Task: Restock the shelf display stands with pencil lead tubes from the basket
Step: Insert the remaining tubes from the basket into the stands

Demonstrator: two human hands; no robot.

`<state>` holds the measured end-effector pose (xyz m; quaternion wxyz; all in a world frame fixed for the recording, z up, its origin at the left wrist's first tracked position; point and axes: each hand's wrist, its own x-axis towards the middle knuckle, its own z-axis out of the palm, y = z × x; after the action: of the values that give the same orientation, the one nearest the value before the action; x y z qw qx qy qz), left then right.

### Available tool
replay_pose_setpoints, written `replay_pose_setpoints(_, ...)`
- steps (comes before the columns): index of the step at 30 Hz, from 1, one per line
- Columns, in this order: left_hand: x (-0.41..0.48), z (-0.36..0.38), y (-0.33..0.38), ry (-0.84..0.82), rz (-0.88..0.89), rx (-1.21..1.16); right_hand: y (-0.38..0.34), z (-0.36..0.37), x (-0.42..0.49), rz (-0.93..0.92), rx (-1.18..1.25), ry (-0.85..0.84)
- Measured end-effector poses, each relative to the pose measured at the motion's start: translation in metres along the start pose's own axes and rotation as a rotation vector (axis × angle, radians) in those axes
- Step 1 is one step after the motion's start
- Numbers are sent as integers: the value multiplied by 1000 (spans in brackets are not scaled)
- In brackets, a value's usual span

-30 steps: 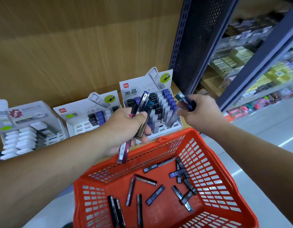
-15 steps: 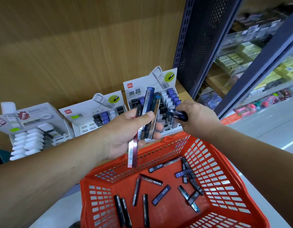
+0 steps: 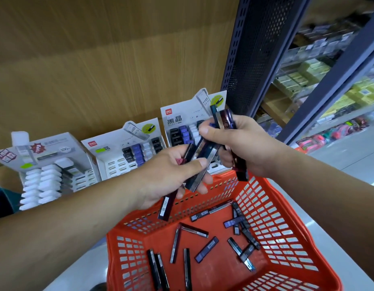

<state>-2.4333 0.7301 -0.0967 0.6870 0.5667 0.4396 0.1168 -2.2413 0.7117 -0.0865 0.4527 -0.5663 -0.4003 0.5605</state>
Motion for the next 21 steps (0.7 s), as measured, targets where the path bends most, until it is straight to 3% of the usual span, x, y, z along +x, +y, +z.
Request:
replay_pose_setpoints(5, -6, -8, 4, 10, 13, -41, 4, 4, 2, 90, 193, 18)
replay_pose_setpoints(9, -33, -18, 11, 102, -6, -90, 0, 21, -2, 97, 150, -5)
replay_pose_setpoints(17, -155, -66, -3, 428, 11, -58, -30, 129, -27, -9, 22, -317)
replay_pose_setpoints(21, -211, -101, -29, 504, 71, -80, -43, 188, -48, -80, -15, -440)
